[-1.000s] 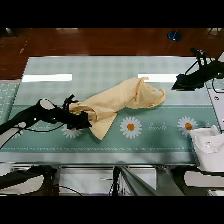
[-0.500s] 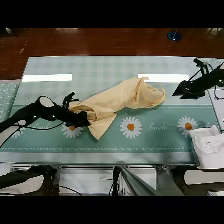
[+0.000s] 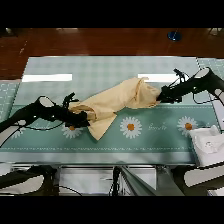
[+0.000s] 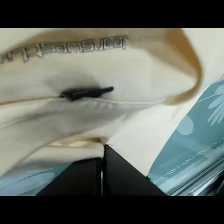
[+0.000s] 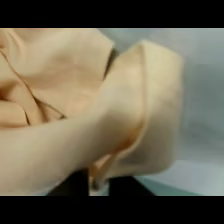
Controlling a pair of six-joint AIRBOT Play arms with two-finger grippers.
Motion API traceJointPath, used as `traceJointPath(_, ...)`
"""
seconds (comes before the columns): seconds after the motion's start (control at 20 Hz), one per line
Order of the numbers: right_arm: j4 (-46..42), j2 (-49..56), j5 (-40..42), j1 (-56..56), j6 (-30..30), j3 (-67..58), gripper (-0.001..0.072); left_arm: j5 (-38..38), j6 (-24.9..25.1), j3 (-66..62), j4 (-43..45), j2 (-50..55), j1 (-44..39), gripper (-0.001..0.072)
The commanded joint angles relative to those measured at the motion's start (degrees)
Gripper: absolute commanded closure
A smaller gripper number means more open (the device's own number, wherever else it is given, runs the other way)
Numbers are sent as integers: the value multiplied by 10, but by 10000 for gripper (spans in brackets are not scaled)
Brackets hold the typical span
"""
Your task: Fold the shirts.
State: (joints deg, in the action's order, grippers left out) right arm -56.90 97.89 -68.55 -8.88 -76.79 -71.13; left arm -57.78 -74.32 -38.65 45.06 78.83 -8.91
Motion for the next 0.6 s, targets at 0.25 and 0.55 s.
traceJointPath(0.25,37,-124,-39,19,36,-70,701,-48,32,-166,-5,-142,54,674)
traceJointPath(0.55,38,-364,-45,-23,8,-210,702,1,24,-401,-5,-335,139,674)
